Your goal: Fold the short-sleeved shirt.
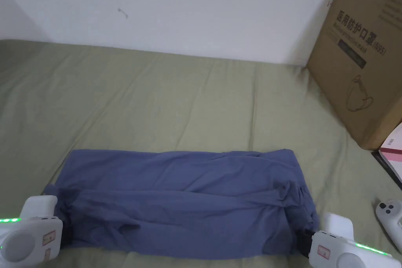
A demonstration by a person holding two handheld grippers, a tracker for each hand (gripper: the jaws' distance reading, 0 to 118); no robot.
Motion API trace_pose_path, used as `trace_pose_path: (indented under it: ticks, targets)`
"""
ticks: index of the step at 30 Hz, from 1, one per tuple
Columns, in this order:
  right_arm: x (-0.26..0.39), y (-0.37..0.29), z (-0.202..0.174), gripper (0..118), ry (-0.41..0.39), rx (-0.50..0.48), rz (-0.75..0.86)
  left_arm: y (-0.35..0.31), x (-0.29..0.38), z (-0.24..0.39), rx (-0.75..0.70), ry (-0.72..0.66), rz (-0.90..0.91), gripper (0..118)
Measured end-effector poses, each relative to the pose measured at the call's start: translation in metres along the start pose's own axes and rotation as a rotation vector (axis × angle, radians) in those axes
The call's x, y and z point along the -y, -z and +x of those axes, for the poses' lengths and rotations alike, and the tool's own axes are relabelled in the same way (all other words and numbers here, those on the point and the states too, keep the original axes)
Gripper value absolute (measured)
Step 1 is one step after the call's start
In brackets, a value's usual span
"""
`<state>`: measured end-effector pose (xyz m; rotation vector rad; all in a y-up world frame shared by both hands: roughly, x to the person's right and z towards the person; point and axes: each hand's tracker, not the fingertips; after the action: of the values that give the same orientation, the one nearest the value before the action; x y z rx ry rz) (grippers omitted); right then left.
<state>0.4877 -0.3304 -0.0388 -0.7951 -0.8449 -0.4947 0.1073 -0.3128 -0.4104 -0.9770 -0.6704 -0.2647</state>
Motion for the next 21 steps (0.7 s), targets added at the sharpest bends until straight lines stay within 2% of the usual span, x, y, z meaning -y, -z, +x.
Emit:
trace_pose_path:
  ticks: [1, 3, 6, 8, 10, 12, 16, 21]
  targets:
    - [-0.001, -0.001, -0.003, 12, -0.013, -0.008, 0.008, 0.0, 0.001, 0.0, -0.001, 0.001, 0.002, 4]
    - [-0.006, -0.001, -0.006, 9, -0.003, -0.018, -0.018, -0.001, 0.001, -0.001, 0.003, 0.006, 0.006, 4]
    - [-0.01, -0.012, -0.001, 8, 0.013, -0.02, -0.01, -0.011, 0.001, -0.014, 0.071, -0.029, 0.043, 3]
    - [-0.011, -0.033, 0.0, 8, -0.036, 0.07, 0.051, -0.031, 0.004, -0.017, 0.056, -0.007, 0.096, 3]
    - [-0.014, -0.051, 0.008, 8, 0.005, 0.031, 0.064, -0.051, 0.003, -0.021, 0.08, -0.034, 0.132, 3]
    - [-0.013, -0.069, 0.014, 8, 0.032, 0.031, 0.094, -0.072, 0.002, -0.027, 0.122, -0.084, 0.175, 3]
    - [0.0, -0.101, 0.025, 8, 0.028, 0.044, 0.112, -0.105, 0.014, -0.034, 0.141, -0.083, 0.187, 3]
    - [0.04, -0.144, 0.04, 8, 0.029, 0.046, 0.08, -0.142, 0.066, -0.032, 0.154, -0.03, 0.151, 3]
